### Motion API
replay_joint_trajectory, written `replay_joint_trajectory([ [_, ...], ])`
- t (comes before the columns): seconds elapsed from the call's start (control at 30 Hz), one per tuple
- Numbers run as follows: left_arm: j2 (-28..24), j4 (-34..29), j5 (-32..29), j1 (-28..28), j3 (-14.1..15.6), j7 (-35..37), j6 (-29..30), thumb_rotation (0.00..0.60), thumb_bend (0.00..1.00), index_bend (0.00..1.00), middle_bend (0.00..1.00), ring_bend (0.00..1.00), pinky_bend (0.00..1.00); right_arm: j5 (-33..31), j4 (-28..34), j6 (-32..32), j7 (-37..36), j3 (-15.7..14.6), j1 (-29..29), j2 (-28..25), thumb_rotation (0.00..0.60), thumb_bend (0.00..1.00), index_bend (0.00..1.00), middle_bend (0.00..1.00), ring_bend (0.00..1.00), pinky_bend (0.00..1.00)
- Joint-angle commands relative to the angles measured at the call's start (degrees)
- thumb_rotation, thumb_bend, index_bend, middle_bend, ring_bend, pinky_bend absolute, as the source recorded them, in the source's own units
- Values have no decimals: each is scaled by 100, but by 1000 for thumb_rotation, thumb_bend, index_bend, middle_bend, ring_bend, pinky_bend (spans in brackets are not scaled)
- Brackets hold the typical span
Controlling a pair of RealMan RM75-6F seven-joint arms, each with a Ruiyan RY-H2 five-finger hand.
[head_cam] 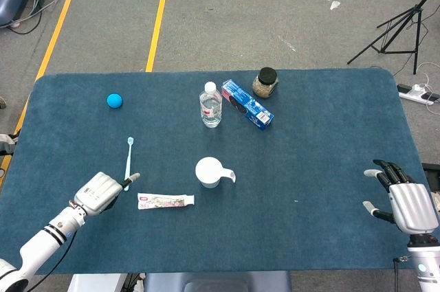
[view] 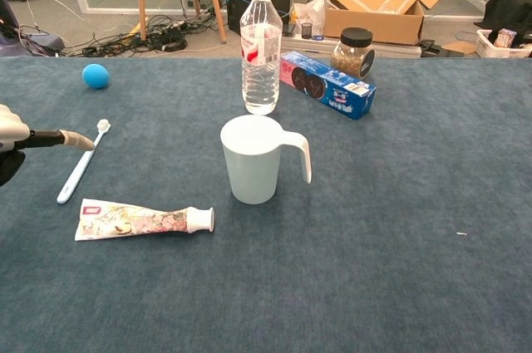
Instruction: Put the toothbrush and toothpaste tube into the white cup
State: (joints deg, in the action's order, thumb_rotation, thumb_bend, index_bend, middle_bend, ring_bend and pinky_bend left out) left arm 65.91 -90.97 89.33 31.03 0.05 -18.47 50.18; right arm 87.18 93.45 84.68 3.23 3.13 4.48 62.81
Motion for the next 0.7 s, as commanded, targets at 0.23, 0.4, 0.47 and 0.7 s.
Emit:
replay_joint_trajectory([
  [0.23, 355, 251, -250, 162, 135, -391, -311, 600, 889, 89, 1000, 954, 998, 12, -7, 22, -54, 0, -8, -18, 600, 99, 353, 224, 186, 446],
  [0.4, 451, 346, -391, 210, 184, -516, -401, 600, 889, 89, 1000, 954, 998, 7, -13, 6, -46, -2, -1, -18, 600, 99, 353, 225, 186, 446],
  [0.47, 477, 373, -448, 223, 193, -552, -422, 600, 889, 91, 1000, 954, 998, 7, -12, 1, -37, -5, 0, -15, 600, 98, 353, 225, 186, 446],
  [0.7, 520, 395, -655, 258, 220, -714, -444, 600, 890, 99, 1000, 955, 998, 18, -2, 0, -9, -14, 0, -8, 600, 98, 353, 225, 186, 446],
])
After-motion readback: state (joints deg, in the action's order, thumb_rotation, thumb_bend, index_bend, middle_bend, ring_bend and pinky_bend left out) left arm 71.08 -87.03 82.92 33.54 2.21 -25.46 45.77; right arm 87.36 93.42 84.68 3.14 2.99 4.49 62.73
